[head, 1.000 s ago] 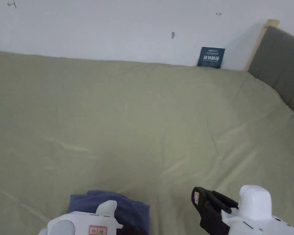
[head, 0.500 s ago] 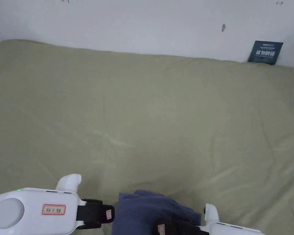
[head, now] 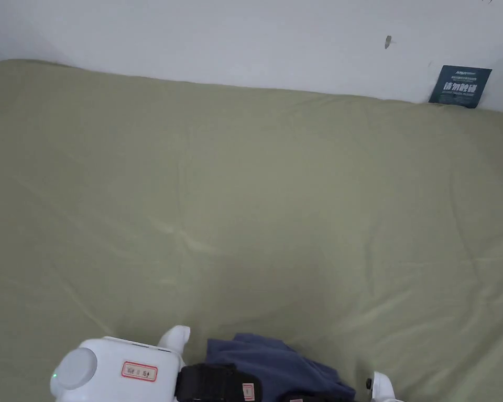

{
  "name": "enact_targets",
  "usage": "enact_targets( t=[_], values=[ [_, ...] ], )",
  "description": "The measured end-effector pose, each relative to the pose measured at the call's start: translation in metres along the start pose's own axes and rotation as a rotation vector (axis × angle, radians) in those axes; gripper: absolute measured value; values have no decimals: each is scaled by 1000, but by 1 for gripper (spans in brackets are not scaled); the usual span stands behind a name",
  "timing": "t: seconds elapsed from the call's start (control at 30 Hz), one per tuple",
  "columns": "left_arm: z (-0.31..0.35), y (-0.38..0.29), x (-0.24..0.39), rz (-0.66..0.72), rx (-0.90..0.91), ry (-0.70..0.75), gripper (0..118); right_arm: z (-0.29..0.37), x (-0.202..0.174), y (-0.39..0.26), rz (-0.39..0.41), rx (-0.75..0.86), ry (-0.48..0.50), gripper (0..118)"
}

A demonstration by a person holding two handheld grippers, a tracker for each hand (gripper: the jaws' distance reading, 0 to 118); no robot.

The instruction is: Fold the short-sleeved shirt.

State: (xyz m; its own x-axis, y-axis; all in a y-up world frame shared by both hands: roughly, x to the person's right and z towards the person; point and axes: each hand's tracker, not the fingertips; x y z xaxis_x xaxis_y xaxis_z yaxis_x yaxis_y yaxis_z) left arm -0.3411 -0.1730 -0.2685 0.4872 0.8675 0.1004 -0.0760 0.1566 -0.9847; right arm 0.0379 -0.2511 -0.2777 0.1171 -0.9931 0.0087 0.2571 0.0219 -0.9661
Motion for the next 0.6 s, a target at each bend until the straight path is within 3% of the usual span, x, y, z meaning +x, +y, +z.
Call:
enact_targets(
  t=[0.07,0.1,0.13,0.17,0.23,0.4,0.5,0.6],
  values=[
    [3,1,6,-6,11,15,112,0,-4,0,0,-2,-10,3],
    [7,1,8,-42,37,63,82,0,-9,0,13,1,-36,3],
    [8,1,9,-66,51,164,34,1,-15,-1,38,10,-75,3],
    [7,1,5,-59,44,172,24,2,-23,-2,79,18,-107,3],
    [14,1,6,-17,31,104,24,4,-44,-5,152,24,-196,3],
    [46,6,10,-26,60,81,24,17,-91,-18,285,70,-244,3],
    [103,16,-1,-29,123,157,24,23,-113,-23,372,112,-291,3],
    [179,31,-23,-7,183,265,24,25,-124,-24,405,135,-297,3]
  ],
)
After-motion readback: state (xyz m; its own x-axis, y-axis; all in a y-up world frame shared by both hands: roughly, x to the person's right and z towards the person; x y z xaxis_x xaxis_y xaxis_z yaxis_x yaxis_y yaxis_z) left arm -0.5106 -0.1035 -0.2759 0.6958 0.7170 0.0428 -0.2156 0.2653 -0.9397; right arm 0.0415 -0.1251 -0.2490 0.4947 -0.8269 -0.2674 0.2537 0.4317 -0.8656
